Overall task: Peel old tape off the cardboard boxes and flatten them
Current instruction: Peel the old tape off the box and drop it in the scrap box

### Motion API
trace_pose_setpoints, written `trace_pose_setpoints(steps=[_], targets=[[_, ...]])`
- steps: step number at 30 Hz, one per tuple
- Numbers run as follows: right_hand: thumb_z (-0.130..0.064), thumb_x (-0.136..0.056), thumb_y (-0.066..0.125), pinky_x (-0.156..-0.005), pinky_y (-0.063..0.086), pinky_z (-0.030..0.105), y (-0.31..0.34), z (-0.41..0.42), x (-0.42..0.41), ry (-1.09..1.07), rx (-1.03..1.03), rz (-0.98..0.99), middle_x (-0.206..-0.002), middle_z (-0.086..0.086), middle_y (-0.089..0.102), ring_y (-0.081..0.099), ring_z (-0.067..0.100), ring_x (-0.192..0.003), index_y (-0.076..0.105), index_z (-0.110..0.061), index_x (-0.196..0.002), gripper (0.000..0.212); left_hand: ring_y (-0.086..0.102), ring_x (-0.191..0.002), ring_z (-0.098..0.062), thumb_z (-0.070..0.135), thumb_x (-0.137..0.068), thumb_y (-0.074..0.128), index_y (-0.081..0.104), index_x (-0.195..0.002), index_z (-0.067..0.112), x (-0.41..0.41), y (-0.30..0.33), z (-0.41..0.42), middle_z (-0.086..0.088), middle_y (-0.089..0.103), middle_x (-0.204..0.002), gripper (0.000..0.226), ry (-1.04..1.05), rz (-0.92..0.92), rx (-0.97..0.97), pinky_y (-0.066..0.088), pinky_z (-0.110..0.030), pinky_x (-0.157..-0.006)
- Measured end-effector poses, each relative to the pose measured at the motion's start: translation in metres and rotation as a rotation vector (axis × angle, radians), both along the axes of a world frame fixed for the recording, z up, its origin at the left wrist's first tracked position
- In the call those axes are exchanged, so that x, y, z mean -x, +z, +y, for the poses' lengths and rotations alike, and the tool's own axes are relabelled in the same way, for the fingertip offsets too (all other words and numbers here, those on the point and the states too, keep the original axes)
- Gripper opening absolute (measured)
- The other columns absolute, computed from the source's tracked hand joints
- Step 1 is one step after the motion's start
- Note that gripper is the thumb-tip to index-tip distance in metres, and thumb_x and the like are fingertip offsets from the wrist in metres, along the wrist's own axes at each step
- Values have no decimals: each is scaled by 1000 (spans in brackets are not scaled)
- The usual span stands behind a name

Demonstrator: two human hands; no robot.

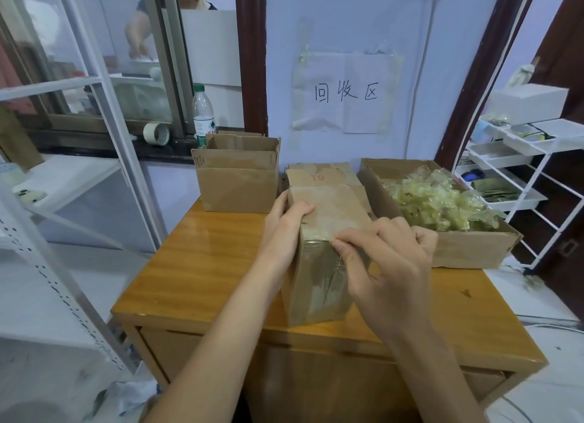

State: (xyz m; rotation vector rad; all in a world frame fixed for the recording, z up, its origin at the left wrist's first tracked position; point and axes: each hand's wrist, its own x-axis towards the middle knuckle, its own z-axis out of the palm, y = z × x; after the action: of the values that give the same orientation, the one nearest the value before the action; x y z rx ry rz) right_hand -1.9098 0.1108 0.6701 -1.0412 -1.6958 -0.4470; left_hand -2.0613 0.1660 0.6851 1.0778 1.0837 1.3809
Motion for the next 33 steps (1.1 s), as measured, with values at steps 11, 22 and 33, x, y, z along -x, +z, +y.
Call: trace_pose_setpoints(steps=[11, 22, 33], targets=[[-60, -86, 67, -98, 26, 42, 22, 6, -17, 31, 265, -11, -112, -20, 61, 46, 10, -109, 75, -36, -115, 38, 73, -83, -3, 28, -100, 58, 69, -120, 31, 1, 0, -5, 10, 78, -102, 22, 18, -17, -6, 52, -17, -63], [-10, -97, 72, -90, 52, 39, 21, 23, -79, 424, 589, 198, -110, -17, 68, 64, 13, -104, 78, -26, -114, 24, 73, -81, 1, 29, -103, 54, 68, -123, 31, -3, 0, -7, 12, 79, -103, 24, 24, -19, -8, 51, -12, -58], [-10, -91, 78, -83, 47, 17, 34, 34, -68, 507, 680, 193, -96, -12, 69, 65, 12, -94, 76, -25, -87, 15, 73, -85, -1, 29, -103, 53, 68, -118, 33, -7, 0, -7, 15, 78, -100, 22, 37, -11, -7, 49, -25, -72]])
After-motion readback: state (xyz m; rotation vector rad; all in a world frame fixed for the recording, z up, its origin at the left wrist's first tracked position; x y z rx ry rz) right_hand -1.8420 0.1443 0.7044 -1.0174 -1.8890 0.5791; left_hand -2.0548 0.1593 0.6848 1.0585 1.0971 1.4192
